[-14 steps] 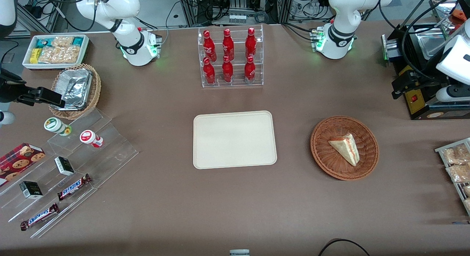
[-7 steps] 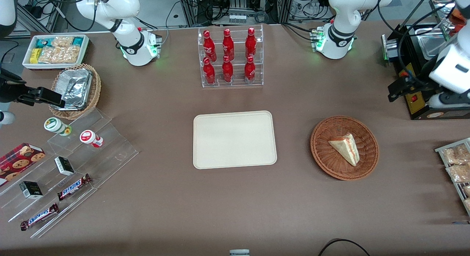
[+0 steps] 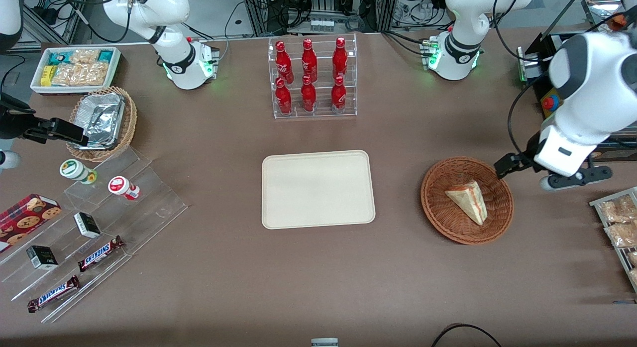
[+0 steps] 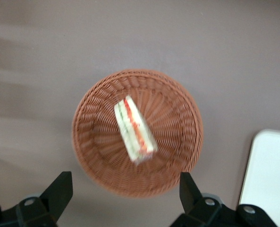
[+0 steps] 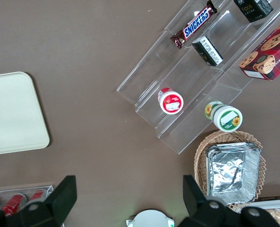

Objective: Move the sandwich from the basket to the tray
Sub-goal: 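Lower the open left gripper over the sandwich and close on it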

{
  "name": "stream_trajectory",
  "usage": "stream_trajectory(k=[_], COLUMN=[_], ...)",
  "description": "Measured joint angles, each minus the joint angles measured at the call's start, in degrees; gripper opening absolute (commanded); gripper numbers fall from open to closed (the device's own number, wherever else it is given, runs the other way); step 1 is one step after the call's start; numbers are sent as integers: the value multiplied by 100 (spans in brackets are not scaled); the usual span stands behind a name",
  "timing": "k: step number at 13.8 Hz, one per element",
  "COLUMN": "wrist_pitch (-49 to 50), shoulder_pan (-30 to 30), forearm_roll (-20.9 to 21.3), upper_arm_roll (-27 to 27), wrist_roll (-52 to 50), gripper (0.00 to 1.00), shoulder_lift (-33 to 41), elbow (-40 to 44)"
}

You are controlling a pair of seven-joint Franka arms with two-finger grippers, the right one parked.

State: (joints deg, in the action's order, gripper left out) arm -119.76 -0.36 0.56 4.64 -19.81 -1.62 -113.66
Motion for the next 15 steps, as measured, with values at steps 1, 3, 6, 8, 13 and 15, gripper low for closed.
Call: stream_trajectory(k=[1,3,6,8,13,15], wrist_pitch=[-497,-1437,-2030,-2524,-3118,-3245], shoulder_pan=[-1,-4,-6,-5,-6,-10], forearm_roll=[0,-1,-1,-1,-1,-1], upper_arm_roll=[1,3,6,6,6,15], wrist_roll=[-284,-852,-1467,-1634,-1799,-1799], gripper=[100,100,100,100,100,100], shoulder_lift=[-3,-9,-57,-155,-639,-766], elbow=[-358,-1063,-1618,-1874,-2017,-2019])
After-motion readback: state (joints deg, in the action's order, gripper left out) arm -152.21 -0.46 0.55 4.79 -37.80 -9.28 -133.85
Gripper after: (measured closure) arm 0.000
